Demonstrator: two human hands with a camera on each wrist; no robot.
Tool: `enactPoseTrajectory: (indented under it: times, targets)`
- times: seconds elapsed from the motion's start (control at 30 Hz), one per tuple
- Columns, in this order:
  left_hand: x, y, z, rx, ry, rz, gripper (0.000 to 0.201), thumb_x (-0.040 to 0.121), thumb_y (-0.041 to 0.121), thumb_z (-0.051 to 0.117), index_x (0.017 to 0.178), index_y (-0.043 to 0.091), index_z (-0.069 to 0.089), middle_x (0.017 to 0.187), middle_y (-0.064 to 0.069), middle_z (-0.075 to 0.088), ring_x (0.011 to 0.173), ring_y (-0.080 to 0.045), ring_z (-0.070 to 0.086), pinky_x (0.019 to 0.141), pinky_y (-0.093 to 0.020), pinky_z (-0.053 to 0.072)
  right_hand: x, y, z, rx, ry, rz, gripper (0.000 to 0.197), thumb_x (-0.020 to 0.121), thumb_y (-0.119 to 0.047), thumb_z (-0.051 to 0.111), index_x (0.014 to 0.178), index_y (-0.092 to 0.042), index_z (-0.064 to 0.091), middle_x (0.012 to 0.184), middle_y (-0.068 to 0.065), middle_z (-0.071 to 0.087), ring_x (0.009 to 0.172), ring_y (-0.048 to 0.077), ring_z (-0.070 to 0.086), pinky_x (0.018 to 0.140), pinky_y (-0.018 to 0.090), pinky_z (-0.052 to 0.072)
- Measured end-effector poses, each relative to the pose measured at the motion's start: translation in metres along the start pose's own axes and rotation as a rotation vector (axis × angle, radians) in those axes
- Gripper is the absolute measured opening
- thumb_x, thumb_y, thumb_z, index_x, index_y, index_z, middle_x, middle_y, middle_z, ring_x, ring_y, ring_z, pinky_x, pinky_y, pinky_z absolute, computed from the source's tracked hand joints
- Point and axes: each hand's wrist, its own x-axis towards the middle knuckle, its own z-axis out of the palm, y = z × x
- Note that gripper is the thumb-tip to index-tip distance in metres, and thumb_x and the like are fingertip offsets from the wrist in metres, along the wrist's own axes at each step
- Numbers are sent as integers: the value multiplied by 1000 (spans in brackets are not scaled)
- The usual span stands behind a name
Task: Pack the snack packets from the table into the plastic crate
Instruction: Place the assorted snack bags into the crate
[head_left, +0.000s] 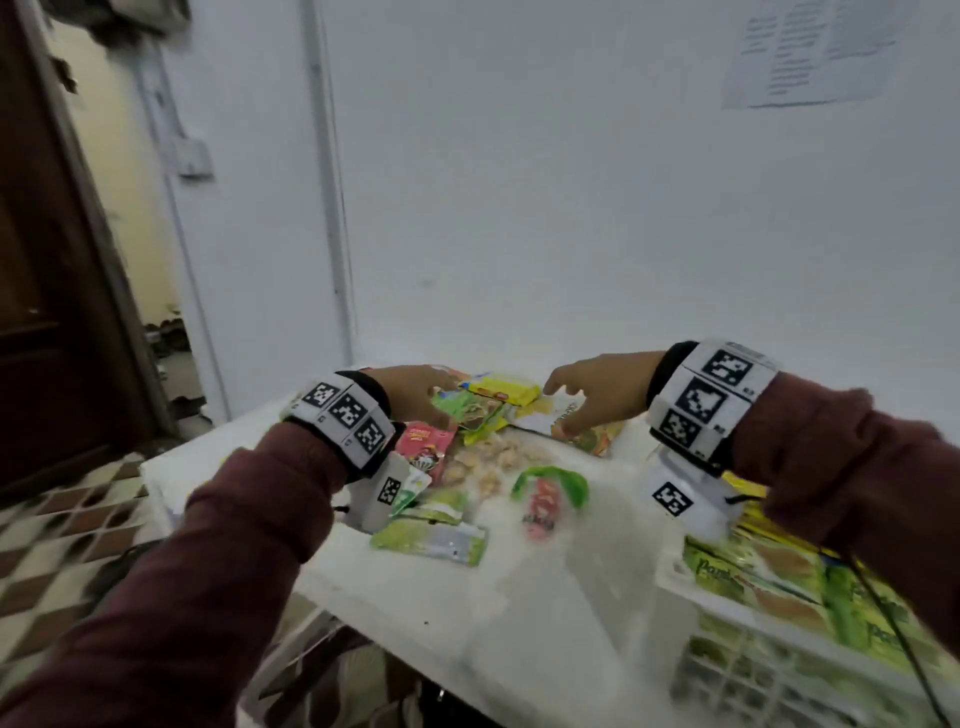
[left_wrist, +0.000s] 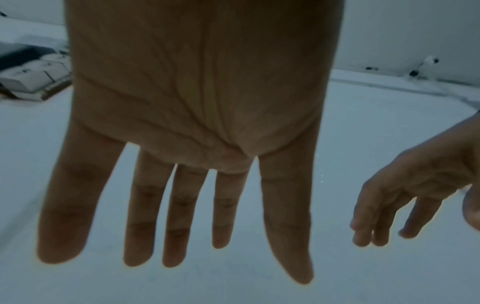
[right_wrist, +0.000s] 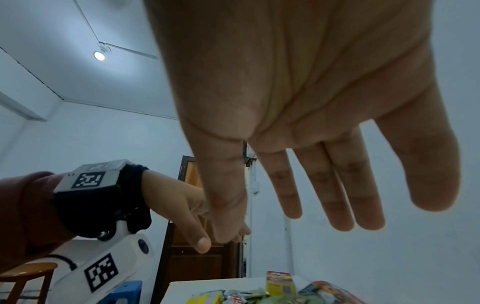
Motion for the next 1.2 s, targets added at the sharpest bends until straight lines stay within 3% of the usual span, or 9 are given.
enactPoseTrajectory:
  times: [0.2, 0.43, 0.57, 0.73, 0.83, 0.93, 1.0, 1.1, 1.2]
  targets:
    - [-18, -115, 21, -22, -14, -192, 66, 90, 27, 59, 145, 10, 27, 151, -9, 28, 139, -22, 28, 109, -25, 23, 77, -85, 13, -10, -56, -56, 59, 93, -37, 52, 142, -12, 32, 150, 7, 30, 135, 22, 34, 104, 30, 32]
    - [-18, -204, 63, -74, -61, -374, 66, 92, 30, 55, 146, 10, 23, 153, -11, 25, 140, -24, 26, 109, -27, 24, 140, -137, 48, 84, -83, -77, 55, 92, -36, 54, 138, -9, 41, 140, 9, 45, 125, 24, 46, 98, 28, 38]
    - [-5, -233, 81, -115, -68, -445, 64, 92, 34, 53, 145, 10, 26, 151, -13, 26, 139, -25, 27, 110, -30, 25, 170, -147, 62, 149, -117, -86, 52, 90, -29, 58, 133, -4, 44, 134, 11, 48, 120, 28, 50, 97, 32, 42]
    - [22, -255, 97, -219, -19, -567, 69, 91, 42, 51, 147, 12, 22, 147, -19, 24, 136, -33, 31, 110, -37, 29, 214, -151, 75, 119, -144, -122, 58, 83, -41, 65, 132, -17, 47, 132, 4, 52, 117, 21, 52, 99, 33, 43]
    - [40, -263, 105, -307, -1, -673, 83, 86, 50, 55, 147, 10, 16, 149, -19, 21, 138, -32, 28, 110, -38, 28, 237, -153, 80, 140, -183, -149, 57, 83, -39, 66, 132, -18, 47, 133, 3, 51, 119, 21, 52, 99, 32, 41]
    - [56, -269, 108, -372, 17, -774, 94, 78, 60, 59, 143, 5, 21, 146, -17, 31, 134, -32, 35, 107, -38, 34, 258, -156, 82, 124, -215, -184, 57, 84, -37, 65, 134, -16, 45, 136, 3, 49, 120, 22, 50, 99, 30, 39]
    - [63, -270, 104, -357, 11, -788, 91, 78, 64, 55, 141, 4, 28, 142, -15, 39, 129, -29, 42, 102, -34, 39, 272, -158, 80, 124, -208, -191, 56, 85, -35, 64, 131, -10, 44, 134, 7, 49, 115, 23, 50, 92, 30, 40]
    - [73, -273, 97, -376, -52, -749, 78, 81, 56, 58, 136, 4, 39, 136, -13, 47, 124, -27, 49, 98, -31, 44, 291, -158, 76, 205, -160, -180, 61, 85, -36, 64, 131, -5, 37, 131, 14, 49, 104, 24, 49, 81, 29, 39]
    - [79, -281, 98, -516, -90, -754, 73, 71, 39, 78, 126, 1, 49, 126, -13, 56, 115, -27, 56, 92, -34, 51, 306, -162, 78, 260, -146, -191, 75, 86, -42, 60, 142, -7, 24, 141, 14, 41, 125, 29, 45, 96, 34, 39]
